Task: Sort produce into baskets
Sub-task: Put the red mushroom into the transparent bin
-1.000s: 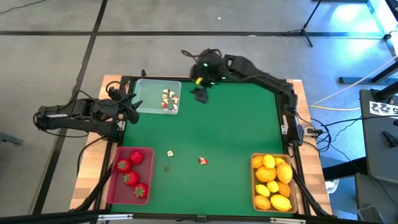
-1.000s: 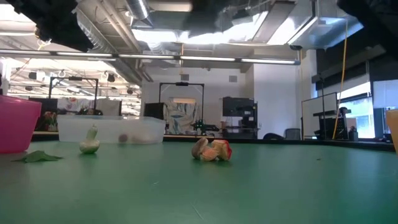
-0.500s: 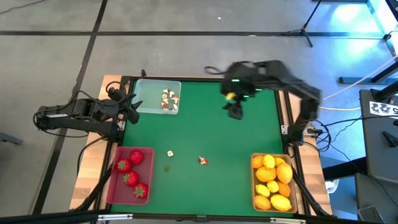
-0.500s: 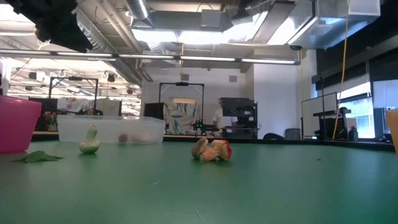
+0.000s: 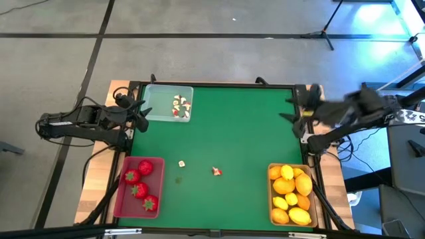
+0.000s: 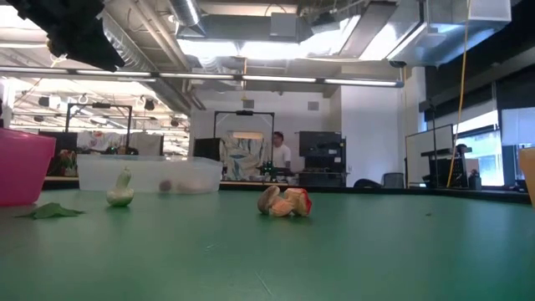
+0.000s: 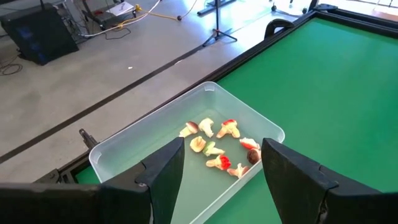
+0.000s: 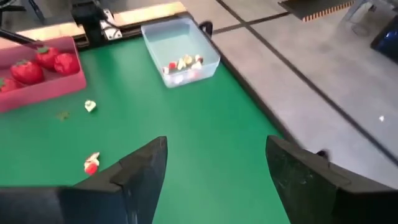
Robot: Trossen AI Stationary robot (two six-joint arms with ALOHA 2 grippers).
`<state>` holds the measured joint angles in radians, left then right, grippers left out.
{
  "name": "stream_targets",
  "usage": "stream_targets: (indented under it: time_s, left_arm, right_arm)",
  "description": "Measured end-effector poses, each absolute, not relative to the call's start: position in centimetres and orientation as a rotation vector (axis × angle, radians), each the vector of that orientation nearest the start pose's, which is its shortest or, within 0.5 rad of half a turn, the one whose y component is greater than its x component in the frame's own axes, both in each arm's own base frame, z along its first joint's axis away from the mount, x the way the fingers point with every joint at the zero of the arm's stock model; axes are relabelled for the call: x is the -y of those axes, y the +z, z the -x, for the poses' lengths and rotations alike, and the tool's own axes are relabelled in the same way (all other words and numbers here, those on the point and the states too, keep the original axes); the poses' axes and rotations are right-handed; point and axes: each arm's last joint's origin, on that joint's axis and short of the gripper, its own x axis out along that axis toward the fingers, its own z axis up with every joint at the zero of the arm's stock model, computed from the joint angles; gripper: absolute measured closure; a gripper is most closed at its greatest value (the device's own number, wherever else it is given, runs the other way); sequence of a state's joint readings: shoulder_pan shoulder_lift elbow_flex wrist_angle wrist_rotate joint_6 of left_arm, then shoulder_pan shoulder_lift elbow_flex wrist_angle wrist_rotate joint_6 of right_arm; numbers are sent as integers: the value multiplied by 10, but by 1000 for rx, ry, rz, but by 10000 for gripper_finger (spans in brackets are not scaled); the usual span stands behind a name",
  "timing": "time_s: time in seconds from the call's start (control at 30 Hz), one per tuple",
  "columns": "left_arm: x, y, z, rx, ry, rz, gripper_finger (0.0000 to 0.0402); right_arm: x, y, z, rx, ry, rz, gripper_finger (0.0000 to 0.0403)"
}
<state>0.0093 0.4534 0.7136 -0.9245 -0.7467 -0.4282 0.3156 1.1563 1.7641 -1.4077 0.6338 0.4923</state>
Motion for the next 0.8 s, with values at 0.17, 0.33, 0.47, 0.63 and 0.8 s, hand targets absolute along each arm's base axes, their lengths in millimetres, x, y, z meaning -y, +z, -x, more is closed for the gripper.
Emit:
stream_targets:
  time_s: [0.17, 0.33, 0.47, 0.63, 0.8]
  left_arm:
    - [-20, 285, -74, -464, 844, 149, 192]
    - [-20, 285, -74, -464, 844, 149, 192]
    - [-20, 285, -74, -465, 844, 150, 192]
    - [-20, 285, -74, -464, 844, 150, 192]
    - [-20, 285, -74, -464, 844, 150, 192]
  right_arm:
    - [-45, 400, -147, -600, -442, -157, 132]
    - [-67, 339, -171, -540, -368, -178, 132]
    - [-89, 287, -195, -444, -278, -177, 132]
    - [-105, 219, -211, -364, -239, -211, 132]
    - [-110, 178, -225, -306, -239, -236, 132]
